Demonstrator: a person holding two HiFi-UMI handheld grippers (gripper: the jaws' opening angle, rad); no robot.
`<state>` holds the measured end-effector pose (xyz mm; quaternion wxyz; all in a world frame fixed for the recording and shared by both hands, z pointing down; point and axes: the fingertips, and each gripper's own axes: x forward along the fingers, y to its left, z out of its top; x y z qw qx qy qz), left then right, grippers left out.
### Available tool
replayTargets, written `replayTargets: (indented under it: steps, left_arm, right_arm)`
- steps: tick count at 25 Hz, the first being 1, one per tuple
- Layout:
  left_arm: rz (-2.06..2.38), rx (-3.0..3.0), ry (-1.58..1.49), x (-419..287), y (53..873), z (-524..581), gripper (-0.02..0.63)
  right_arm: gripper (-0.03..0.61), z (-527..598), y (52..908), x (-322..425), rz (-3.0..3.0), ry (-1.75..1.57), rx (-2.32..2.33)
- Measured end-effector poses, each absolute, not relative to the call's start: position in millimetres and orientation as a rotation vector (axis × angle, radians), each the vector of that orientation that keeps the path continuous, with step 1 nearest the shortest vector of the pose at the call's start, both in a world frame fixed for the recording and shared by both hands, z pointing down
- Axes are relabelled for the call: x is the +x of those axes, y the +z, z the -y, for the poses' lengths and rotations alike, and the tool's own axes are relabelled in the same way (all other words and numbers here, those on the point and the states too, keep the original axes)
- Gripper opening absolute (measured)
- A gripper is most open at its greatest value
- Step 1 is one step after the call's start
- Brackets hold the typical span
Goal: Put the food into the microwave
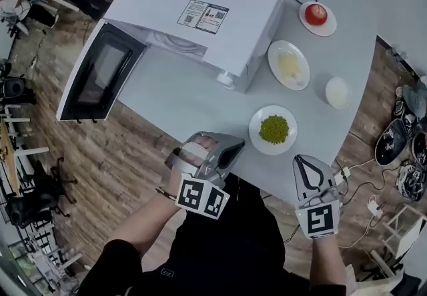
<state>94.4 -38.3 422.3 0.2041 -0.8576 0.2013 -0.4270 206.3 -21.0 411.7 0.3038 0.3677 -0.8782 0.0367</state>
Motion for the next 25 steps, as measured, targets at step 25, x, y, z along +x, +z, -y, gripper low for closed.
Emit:
replayTargets:
  steps: [25]
  left_arm:
    - [-0.193, -2.065, -1.259, 101, 524, 58, 0.011]
  right_arm:
    - [0.017, 81, 510, 229, 2.089, -0.008, 0.849]
